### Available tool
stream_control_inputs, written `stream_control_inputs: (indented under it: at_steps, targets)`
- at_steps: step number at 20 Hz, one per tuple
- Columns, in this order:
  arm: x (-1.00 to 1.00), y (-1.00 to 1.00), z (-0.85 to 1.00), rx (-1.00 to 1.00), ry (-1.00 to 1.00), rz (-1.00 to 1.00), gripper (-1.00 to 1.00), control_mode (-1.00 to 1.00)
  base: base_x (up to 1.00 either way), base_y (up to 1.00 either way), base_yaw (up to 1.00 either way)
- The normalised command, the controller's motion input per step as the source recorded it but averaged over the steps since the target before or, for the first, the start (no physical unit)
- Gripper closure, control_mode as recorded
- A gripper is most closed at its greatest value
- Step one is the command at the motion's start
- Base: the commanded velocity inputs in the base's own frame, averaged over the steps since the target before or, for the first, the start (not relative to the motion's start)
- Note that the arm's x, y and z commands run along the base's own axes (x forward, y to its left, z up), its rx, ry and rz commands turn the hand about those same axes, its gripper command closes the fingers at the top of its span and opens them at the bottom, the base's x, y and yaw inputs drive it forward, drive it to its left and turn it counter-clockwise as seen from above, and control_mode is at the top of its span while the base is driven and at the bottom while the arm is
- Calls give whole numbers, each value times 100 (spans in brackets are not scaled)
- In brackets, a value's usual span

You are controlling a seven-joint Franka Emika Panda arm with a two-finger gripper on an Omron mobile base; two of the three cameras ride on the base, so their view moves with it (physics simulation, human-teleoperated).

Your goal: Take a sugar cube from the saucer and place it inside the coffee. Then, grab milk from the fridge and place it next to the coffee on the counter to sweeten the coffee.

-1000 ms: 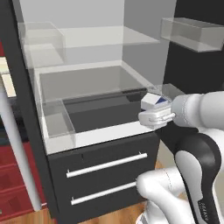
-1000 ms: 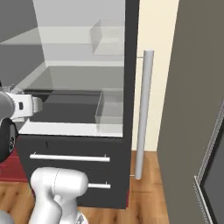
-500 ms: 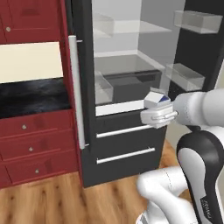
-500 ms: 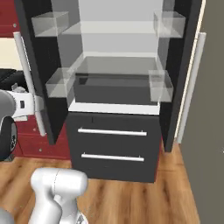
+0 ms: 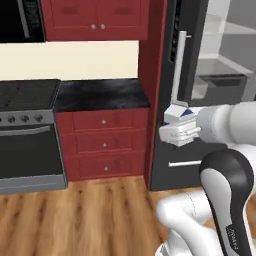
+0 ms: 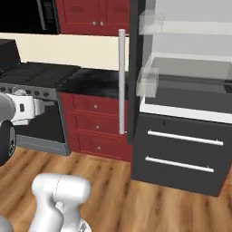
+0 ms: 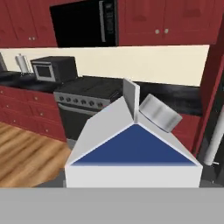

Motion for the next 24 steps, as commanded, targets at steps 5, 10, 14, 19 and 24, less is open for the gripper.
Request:
stream_control_inputs:
  at_steps: [5, 10, 14, 19, 24]
  targets:
    - [0, 0, 0, 0, 0, 0, 100, 100, 0, 87, 63]
    - [0, 0, 0, 0, 0, 0, 100, 100, 54, 33, 58]
    - [0, 0, 0, 0, 0, 0, 100, 100, 100, -3, 34]
    - [0, 0, 0, 0, 0, 0, 100, 100, 100, 21, 29]
    - [0, 0, 0, 0, 0, 0, 100, 100, 100, 96, 7]
